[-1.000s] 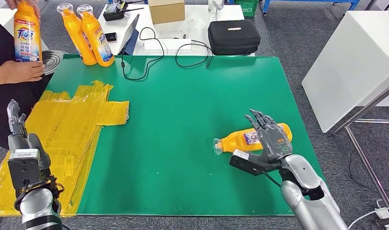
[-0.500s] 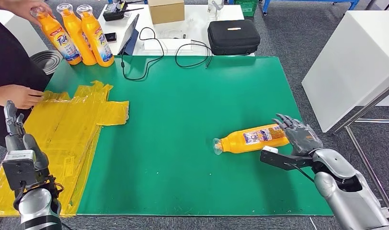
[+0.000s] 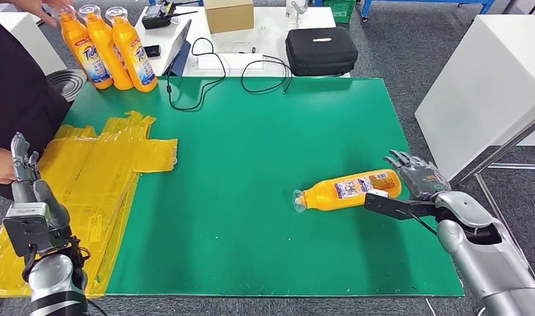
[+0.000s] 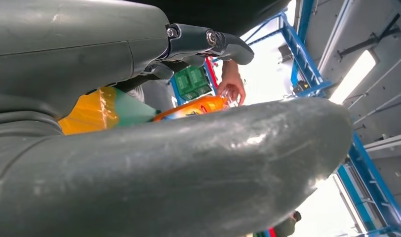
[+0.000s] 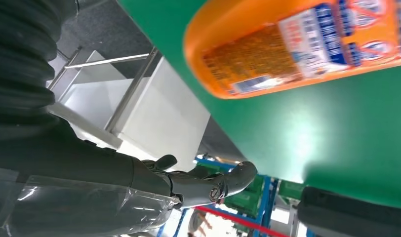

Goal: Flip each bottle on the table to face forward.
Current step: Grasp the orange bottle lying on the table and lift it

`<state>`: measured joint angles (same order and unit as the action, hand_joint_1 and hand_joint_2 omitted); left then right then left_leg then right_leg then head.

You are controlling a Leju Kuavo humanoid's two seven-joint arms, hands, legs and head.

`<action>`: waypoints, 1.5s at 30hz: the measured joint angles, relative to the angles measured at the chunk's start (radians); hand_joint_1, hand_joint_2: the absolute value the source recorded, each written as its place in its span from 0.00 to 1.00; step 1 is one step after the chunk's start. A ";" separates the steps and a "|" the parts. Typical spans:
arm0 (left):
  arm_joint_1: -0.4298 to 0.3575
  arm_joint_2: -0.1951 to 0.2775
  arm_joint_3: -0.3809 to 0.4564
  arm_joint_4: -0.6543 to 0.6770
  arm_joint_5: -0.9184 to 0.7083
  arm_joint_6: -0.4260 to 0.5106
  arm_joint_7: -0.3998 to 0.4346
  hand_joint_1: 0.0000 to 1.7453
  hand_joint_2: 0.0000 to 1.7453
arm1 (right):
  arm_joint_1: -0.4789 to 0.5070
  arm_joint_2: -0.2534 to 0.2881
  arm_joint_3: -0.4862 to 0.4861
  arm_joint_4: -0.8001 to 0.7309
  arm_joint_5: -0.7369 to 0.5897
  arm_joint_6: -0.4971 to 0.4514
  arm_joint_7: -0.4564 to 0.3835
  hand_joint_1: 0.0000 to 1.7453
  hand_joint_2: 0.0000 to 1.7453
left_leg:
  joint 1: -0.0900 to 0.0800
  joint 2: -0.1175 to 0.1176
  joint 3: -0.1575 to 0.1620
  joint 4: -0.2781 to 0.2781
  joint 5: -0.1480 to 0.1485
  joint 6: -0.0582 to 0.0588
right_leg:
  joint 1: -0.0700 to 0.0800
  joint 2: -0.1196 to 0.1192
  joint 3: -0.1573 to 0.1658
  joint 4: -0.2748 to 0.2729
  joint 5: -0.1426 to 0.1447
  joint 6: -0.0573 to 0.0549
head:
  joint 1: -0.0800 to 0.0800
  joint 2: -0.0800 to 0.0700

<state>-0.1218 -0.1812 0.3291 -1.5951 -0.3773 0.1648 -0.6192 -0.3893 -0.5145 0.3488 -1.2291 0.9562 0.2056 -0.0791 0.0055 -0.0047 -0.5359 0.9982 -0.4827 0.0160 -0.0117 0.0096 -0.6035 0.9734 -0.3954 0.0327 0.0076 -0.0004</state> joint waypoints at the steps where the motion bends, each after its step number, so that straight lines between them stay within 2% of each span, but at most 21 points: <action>1: -0.002 0.000 -0.002 0.002 0.000 0.000 0.000 0.00 0.00 | -0.009 0.007 0.007 0.016 0.002 -0.001 0.000 0.00 1.00 | 0.000 0.000 0.000 0.000 0.000 0.000 | 0.000 0.000 0.000 0.000 0.000 0.000 | 0.000 0.000; 9: -0.009 0.000 -0.008 0.010 0.000 0.000 0.000 0.00 0.00 | -0.046 0.041 0.039 0.086 0.010 -0.006 -0.001 0.00 1.00 | 0.000 0.000 -0.001 0.000 0.000 0.000 | 0.000 0.000 0.000 0.000 0.000 0.000 | 0.000 0.000; 17: -0.022 0.000 -0.015 0.016 0.016 -0.010 0.000 0.00 0.00 | -0.117 0.151 0.107 0.270 0.054 -0.058 -0.010 0.00 1.00 | 0.000 0.000 0.000 0.000 0.000 0.000 | 0.000 0.000 0.000 0.000 0.000 0.000 | 0.000 0.000; 23: -0.023 0.000 -0.015 0.017 0.023 -0.013 0.000 0.00 0.00 | -0.137 0.192 0.134 0.349 0.063 -0.065 -0.011 0.00 1.00 | 0.001 0.000 -0.001 0.000 0.001 0.000 | 0.000 0.000 0.000 0.001 0.000 0.000 | 0.000 0.000; 24: -0.024 0.000 -0.015 0.017 0.025 -0.014 0.000 0.00 0.00 | -0.144 0.197 0.139 0.363 0.066 -0.060 -0.011 0.21 1.00 | 0.001 0.000 -0.001 0.000 0.001 0.000 | 0.000 0.000 0.000 0.000 0.000 0.000 | 0.000 0.000; 27: -0.032 0.001 -0.016 0.021 0.033 -0.018 -0.001 0.00 0.00 | -0.175 0.210 0.165 0.424 0.070 -0.026 -0.018 0.96 1.00 | 0.001 0.000 0.001 0.000 0.001 0.000 | 0.000 0.000 0.000 0.000 0.000 0.000 | 0.000 0.000; 28: -0.037 0.001 -0.018 0.025 0.037 -0.019 -0.002 0.00 0.00 | -0.188 0.212 0.175 0.448 0.070 -0.013 -0.023 1.00 1.00 | 0.001 0.000 0.001 0.000 0.001 0.000 | 0.000 0.000 0.001 0.000 0.000 0.000 | 0.000 0.000; 35: -0.060 0.007 -0.034 0.050 0.051 -0.019 -0.007 0.00 0.00 | -0.233 0.217 0.223 0.559 0.050 0.014 -0.036 1.00 1.00 | 0.000 0.000 0.010 0.000 0.000 0.000 | 0.001 0.000 0.009 -0.001 0.000 0.000 | 0.000 0.000; 45: -0.073 0.015 -0.042 0.073 0.063 -0.012 -0.009 0.00 0.00 | -0.257 0.218 0.244 0.608 0.014 0.036 -0.020 1.00 1.00 | 0.000 0.000 0.014 0.000 0.000 0.000 | 0.001 0.000 0.014 -0.001 0.000 0.000 | 0.000 0.000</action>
<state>-0.1947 -0.1662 0.2871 -1.5218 -0.3145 0.1524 -0.6285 -0.6459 -0.2970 0.5923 -0.6208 0.9704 0.2421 -0.0995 0.0060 -0.0048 -0.5214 0.9981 -0.4827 0.0162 -0.0110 0.0095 -0.5897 0.9727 -0.3956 0.0326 0.0079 -0.0004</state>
